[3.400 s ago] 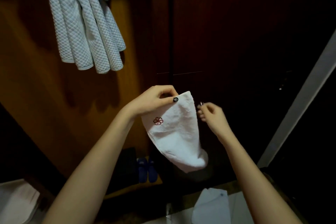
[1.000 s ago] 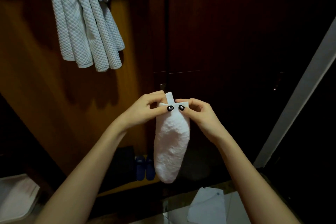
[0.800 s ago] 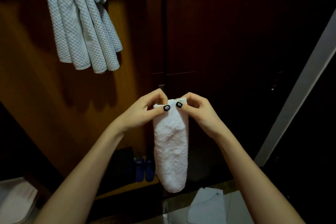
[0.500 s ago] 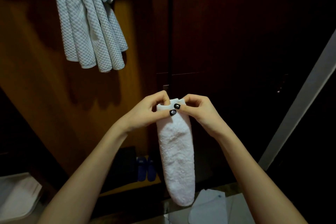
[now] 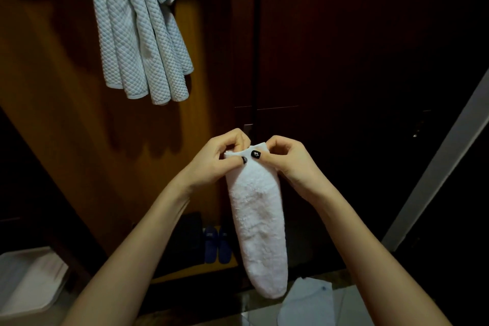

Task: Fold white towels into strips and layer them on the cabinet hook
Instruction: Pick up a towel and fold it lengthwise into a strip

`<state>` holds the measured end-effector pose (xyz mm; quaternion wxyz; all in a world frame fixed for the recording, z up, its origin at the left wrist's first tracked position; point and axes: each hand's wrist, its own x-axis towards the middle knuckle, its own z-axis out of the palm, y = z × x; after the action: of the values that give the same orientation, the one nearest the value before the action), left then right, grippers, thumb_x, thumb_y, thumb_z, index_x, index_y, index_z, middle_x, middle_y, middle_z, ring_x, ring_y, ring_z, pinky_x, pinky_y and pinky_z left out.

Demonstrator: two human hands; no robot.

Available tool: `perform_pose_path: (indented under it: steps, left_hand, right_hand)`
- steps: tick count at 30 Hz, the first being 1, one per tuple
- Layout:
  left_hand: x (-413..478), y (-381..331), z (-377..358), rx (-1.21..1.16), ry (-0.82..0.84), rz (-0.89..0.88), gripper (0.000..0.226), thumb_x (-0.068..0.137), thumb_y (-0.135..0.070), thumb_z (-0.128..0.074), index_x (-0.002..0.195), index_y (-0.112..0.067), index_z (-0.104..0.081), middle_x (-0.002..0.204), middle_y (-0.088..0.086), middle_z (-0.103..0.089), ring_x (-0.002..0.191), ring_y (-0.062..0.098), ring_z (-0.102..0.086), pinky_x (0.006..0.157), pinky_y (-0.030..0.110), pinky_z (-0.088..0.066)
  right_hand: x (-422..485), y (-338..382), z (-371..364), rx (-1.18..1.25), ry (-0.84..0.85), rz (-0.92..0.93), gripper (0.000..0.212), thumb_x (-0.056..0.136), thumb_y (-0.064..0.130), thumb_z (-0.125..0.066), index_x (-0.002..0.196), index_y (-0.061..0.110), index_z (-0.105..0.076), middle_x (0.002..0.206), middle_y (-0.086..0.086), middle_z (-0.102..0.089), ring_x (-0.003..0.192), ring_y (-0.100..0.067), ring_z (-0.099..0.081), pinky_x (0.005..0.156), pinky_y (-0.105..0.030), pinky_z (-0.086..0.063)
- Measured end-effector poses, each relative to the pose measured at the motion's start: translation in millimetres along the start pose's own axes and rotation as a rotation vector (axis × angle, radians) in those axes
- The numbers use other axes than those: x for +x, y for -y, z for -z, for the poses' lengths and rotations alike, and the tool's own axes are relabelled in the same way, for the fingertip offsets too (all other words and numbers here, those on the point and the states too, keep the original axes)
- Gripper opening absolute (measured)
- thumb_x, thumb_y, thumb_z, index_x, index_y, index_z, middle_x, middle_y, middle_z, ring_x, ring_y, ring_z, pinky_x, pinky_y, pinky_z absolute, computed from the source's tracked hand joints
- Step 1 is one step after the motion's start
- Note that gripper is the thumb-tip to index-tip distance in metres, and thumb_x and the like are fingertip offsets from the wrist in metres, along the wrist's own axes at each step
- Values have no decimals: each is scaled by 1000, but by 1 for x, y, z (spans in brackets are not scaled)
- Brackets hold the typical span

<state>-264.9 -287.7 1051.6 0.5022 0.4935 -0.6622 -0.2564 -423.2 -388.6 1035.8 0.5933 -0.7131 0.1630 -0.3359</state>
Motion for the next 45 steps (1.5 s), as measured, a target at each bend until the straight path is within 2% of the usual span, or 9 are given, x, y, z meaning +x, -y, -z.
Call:
perform_pose_path:
  steps: [9,14,19,25,28,33,35,37,45]
  left_hand:
    - [-2,0,5,-23,25,22,20,67,-28,-53,68,-13,-39,88,0,-45,82,9,-44,73,14,-39]
    - [-2,5,3,33,-222,14,16,87,-8,-67,81,-10,-53,97,6,-58,83,1,-56,71,11,-44]
    - [2,7,3,67,-374,-26,14,89,1,-64,89,-12,-57,76,-13,-62,65,-5,-58,59,9,-44]
    - [3,7,-11,-200,-356,-76,58,87,-9,-64,132,-36,-40,130,-2,-57,112,11,-63,79,23,-55]
    - [1,11,-15,-41,-308,-130,42,89,2,-62,119,-26,-59,119,-20,-64,108,-5,-59,85,11,-46]
    - [20,2,-15,-2,-356,-132,36,86,14,-59,91,-19,-70,93,-14,-70,95,-3,-63,84,11,-44]
    - [28,-3,-13,-22,-406,-160,33,87,12,-58,92,-19,-69,98,-12,-69,97,-5,-62,83,10,-45]
    - [37,-6,-7,-46,-450,-174,33,89,10,-56,96,-19,-67,102,-14,-66,96,-9,-61,81,8,-44]
    - [57,-4,2,-271,-439,-150,23,89,-4,-54,102,-20,-64,105,-16,-66,95,2,-61,76,19,-50]
  right_hand:
    - [3,3,2,72,142,-130,13,86,22,-73,94,14,-67,87,4,-71,79,-11,-69,63,-20,-53]
    - [8,5,5,45,11,-43,15,86,16,-73,91,11,-60,80,-8,-69,77,-18,-69,62,-27,-54]
    - [12,11,7,40,-3,27,19,87,10,-71,104,16,-70,93,-4,-75,90,-19,-72,67,-24,-56]
    - [24,26,8,11,-146,85,15,89,7,-68,101,16,-72,85,5,-74,82,-7,-70,65,-20,-54]
    - [30,37,10,53,-186,97,16,89,5,-67,100,15,-72,81,6,-73,79,-7,-69,66,-22,-54]
    - [30,38,10,32,-222,181,34,95,9,-60,124,26,-57,81,-17,-59,74,-24,-55,69,-30,-48]
    - [22,26,11,18,-269,193,34,98,14,-57,129,25,-48,76,-6,-64,70,-16,-60,67,-26,-50]
    - [11,11,11,-3,-278,182,27,97,16,-59,122,15,-50,71,10,-67,70,-3,-64,64,-18,-51]
    - [-4,-4,14,-109,-250,183,10,89,19,-71,97,18,-64,102,0,-70,98,-14,-67,87,-33,-55]
